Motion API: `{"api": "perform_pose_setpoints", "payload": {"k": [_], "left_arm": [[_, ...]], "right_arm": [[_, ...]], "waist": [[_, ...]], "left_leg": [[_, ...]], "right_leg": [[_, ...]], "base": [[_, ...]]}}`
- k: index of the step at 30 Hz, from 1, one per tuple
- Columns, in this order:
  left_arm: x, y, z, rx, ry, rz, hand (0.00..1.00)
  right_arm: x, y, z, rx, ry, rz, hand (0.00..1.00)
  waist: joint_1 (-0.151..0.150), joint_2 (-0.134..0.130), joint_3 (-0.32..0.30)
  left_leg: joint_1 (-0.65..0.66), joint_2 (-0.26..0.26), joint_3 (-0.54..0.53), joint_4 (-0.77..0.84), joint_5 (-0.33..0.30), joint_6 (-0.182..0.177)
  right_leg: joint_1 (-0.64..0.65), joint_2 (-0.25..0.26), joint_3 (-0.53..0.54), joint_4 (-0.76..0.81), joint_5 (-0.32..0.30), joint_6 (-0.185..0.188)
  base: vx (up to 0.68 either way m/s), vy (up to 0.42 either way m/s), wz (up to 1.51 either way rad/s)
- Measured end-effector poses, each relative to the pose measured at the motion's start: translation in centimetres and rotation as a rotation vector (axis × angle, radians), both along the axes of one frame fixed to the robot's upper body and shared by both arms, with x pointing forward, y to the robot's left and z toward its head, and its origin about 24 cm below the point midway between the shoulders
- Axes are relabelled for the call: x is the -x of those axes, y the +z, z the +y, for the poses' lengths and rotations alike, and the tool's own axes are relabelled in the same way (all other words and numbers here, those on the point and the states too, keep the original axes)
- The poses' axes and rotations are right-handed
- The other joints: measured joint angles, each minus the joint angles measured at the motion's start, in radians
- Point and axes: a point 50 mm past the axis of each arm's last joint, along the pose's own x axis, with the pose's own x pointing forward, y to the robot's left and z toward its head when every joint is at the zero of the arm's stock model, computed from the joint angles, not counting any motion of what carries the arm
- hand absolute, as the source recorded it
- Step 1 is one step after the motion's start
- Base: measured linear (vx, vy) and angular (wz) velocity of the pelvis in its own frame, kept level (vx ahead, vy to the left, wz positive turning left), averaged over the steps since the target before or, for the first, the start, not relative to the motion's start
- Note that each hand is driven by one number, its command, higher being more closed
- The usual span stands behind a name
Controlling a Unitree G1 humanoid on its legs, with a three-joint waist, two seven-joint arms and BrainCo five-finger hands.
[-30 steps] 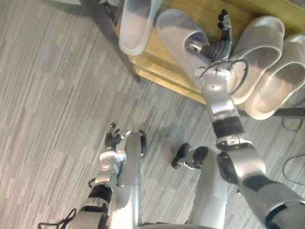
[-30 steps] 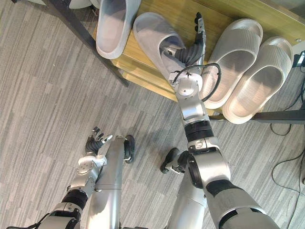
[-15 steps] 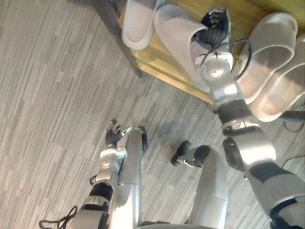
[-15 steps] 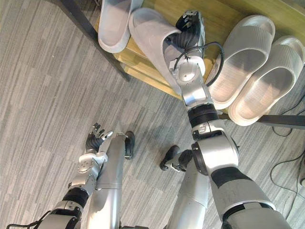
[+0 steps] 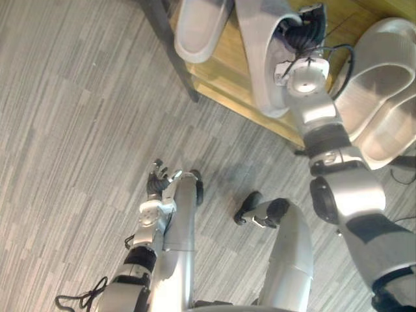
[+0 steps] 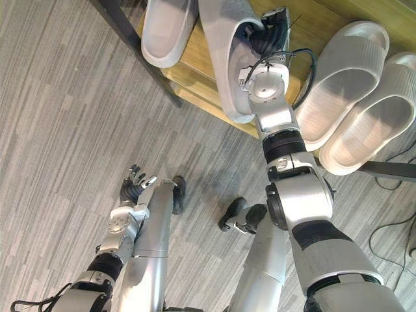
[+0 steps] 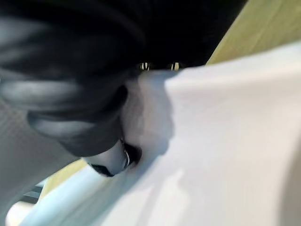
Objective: Organize the slippers on the shoe rack
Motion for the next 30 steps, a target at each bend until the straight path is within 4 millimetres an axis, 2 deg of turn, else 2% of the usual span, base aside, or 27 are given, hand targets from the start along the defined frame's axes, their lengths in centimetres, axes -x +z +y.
{"api": "perform_pose_setpoints", "payload": {"k": [5,12,13,21,30], "left_arm": [[-0.1,0.1,-0.2,0.003,-0.005,-0.003,0.0],[-0.1,0.1,-0.3,0.005,-0.006,0.0,0.0],[-0.1,0.1,-0.3,0.007,-0.006,0.0,0.0],[-0.1,0.0,-0.4,0.035,0.0,0.01,0.0],[-0.2,0.1,-0.6,0.034,-0.011,0.007,0.0]], "right_arm": [[0.0,0.5,-0.9,-0.205,0.043,-0.01,1.0],[0.0,0.7,-1.4,-0.368,0.069,-0.027,1.0],[0.0,0.7,-1.4,-0.375,0.071,-0.028,0.0],[0.1,1.3,-1.3,-0.4,0.086,-0.042,0.0],[0.4,3.5,-0.2,-0.438,0.156,-0.078,0.0]], "waist": [[0.007,0.001,0.0],[0.01,0.001,0.0],[0.01,0.001,0.0],[0.014,0.002,0.0],[0.021,0.003,-0.001]], "left_leg": [[-0.002,-0.002,0.0,0.005,0.0,0.0],[-0.002,-0.002,0.0,0.009,0.0,0.0],[-0.002,-0.002,0.0,0.009,0.0,0.0],[-0.003,-0.003,-0.001,0.009,0.0,0.001],[-0.006,-0.006,-0.003,0.009,0.001,0.001]], "right_leg": [[0.0,-0.002,0.0,0.003,0.0,0.0],[0.0,-0.002,0.001,0.006,0.0,0.0],[0.0,-0.002,0.001,0.006,0.0,0.0],[0.0,-0.002,0.001,0.006,0.0,0.0],[0.0,-0.004,-0.002,0.006,-0.001,-0.001]], "base": [[0.0,0.0,0.0],[0.0,0.0,0.0],[0.0,0.0,0.0],[0.0,0.0,0.0],[0.0,0.0,0.0]]}}
